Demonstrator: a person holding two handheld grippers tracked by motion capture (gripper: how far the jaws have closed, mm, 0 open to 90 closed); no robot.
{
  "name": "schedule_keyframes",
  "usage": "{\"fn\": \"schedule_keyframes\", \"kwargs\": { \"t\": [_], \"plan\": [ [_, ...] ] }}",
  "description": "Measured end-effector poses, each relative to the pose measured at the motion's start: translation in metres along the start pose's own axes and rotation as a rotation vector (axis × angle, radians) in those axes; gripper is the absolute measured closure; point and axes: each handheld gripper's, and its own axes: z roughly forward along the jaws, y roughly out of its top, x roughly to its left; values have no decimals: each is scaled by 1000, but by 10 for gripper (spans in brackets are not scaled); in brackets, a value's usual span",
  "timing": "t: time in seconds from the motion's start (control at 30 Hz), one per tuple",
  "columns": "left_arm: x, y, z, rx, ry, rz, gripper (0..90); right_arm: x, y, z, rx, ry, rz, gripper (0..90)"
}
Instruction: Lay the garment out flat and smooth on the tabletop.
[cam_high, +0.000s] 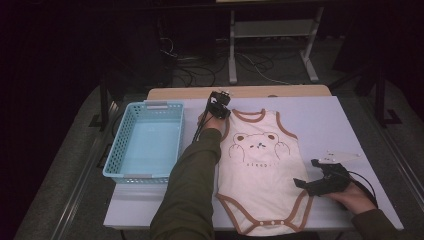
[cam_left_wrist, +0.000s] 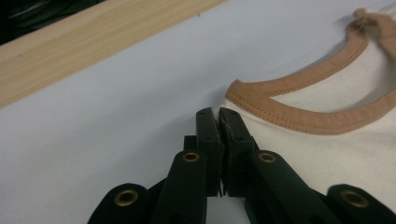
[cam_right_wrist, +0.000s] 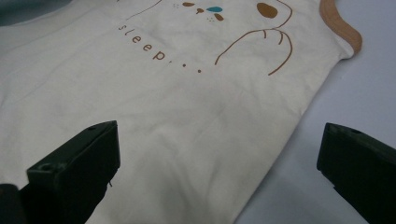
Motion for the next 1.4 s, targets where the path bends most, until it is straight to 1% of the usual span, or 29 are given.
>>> {"fn": "schedule_keyframes", "kwargs": {
  "t": [0.07,0.13,0.2,0.23,0.27,0.3,0.33,0.37,0.4,0.47,0.57,0.63,0.67,0.73,0.83,0.87,1.0,1.07,1.13,1.2,1.23,1.33,1.4],
  "plan": [
    [-1,-2,4,-2,0,-4,855,0,0,0,-1,1,0,0],
    [-1,-2,5,-8,-1,-8,837,-1,-1,0,-1,0,-1,0],
    [-1,-2,3,-9,5,2,792,-1,0,0,-1,-1,2,0],
    [0,-1,2,-7,0,7,777,-1,0,0,-1,-1,2,0],
    [0,-1,0,-8,-7,-3,746,-1,0,0,-3,-1,2,0],
    [0,-1,0,-8,-7,-3,713,-1,0,0,-2,-1,1,0],
    [1,0,-4,-28,-19,-18,704,-1,0,0,-1,-1,0,0],
    [1,0,-5,-35,-26,-23,676,-1,0,0,0,0,1,0],
    [2,0,-7,-36,-35,-31,643,-1,0,0,1,0,1,0],
    [3,-1,-10,-47,-36,-29,612,-1,0,1,1,-1,0,0],
    [4,-3,-15,-61,-59,-50,551,-1,1,1,0,-1,-1,0],
    [4,-4,-17,-64,-70,-49,509,-1,1,1,1,-2,0,0],
    [4,-5,-19,-66,-70,-48,497,-1,1,1,2,-2,0,0],
    [5,-6,-21,-71,-87,-52,468,-1,1,2,1,-3,0,0],
    [5,-8,-23,-83,-100,-52,431,-1,1,2,1,-3,1,0],
    [4,-9,-24,-82,-104,-56,406,-1,1,2,2,-5,0,0],
    [2,-12,-27,-89,-142,-67,321,-1,1,2,4,-4,3,0],
    [1,-14,-29,-92,-144,-60,292,-2,1,2,5,-4,2,0],
    [0,-16,-31,-88,-146,-59,234,-2,1,2,5,-7,4,0],
    [-1,-18,-34,-88,-151,-54,208,-2,1,2,6,-7,3,0],
    [-1,-19,-35,-93,-154,-65,194,-1,1,2,6,-8,3,0],
    [-3,-22,-39,-94,-164,-65,154,-1,1,1,5,-8,0,0],
    [-5,-25,-43,-98,-161,-59,130,-2,1,1,4,-6,-1,0]
  ]
}}
